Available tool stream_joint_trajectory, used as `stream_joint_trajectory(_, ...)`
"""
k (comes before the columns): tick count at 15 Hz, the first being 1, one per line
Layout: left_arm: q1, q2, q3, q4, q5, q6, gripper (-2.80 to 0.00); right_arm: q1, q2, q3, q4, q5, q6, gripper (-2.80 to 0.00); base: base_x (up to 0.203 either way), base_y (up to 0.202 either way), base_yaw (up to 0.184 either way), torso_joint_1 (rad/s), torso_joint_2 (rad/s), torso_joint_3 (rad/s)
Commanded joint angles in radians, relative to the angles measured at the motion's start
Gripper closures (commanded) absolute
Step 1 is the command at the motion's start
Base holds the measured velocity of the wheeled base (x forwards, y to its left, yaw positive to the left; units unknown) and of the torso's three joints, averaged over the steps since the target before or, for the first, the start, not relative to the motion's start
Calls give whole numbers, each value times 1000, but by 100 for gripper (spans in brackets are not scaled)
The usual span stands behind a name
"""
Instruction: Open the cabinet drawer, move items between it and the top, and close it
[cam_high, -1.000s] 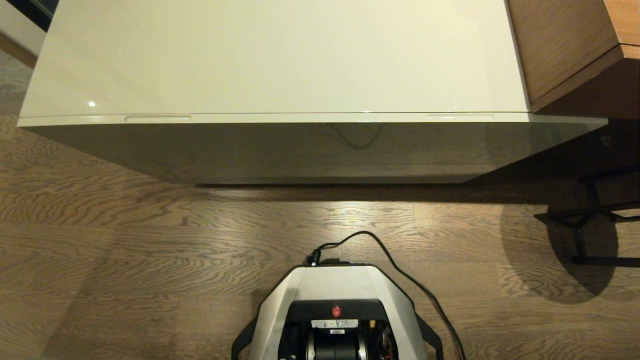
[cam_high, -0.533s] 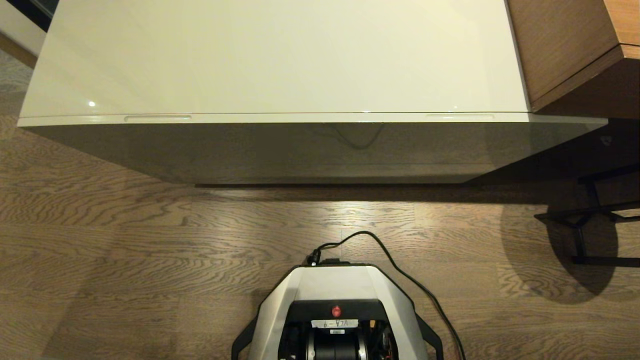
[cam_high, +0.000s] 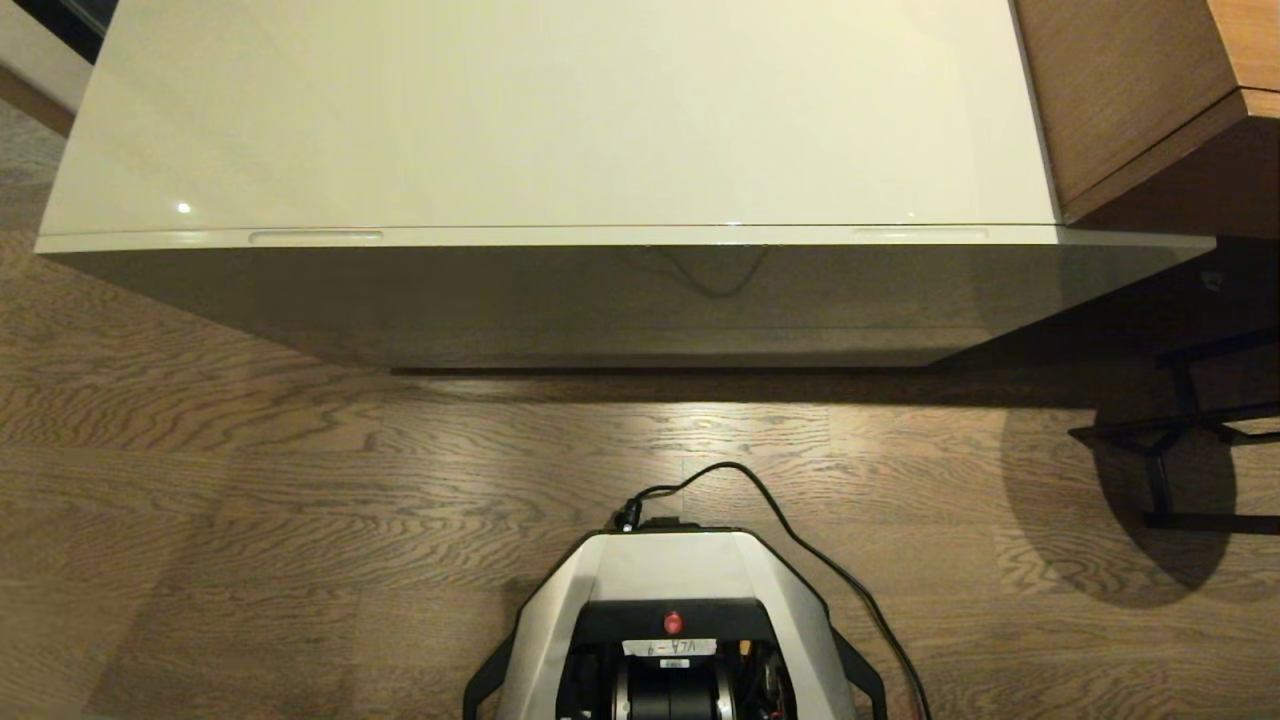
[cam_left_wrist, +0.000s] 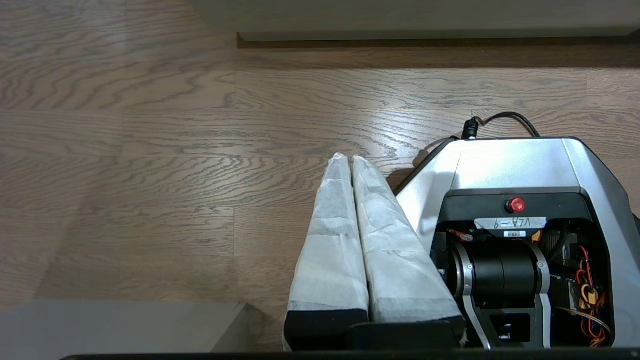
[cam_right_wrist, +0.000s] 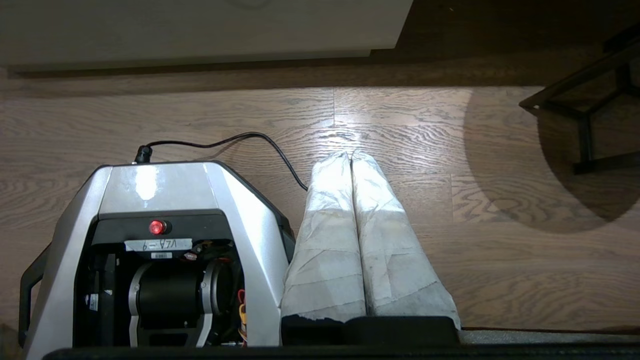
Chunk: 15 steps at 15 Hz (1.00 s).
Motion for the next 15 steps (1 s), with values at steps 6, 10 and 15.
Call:
stream_joint_trajectory(6, 1, 2, 0, 0, 1, 0, 0, 0, 1, 2, 0, 0, -1, 0, 0, 0, 0, 0, 0, 0)
stream_joint_trajectory(10, 2, 2, 0, 0, 1, 0, 0, 1, 1, 2, 0, 0, 0, 0, 0, 0, 0, 0, 0, 0)
stream_joint_trajectory(15, 1, 2, 0, 0, 1, 0, 0, 1, 1, 2, 0, 0, 0, 0, 0, 0, 0, 0, 0, 0)
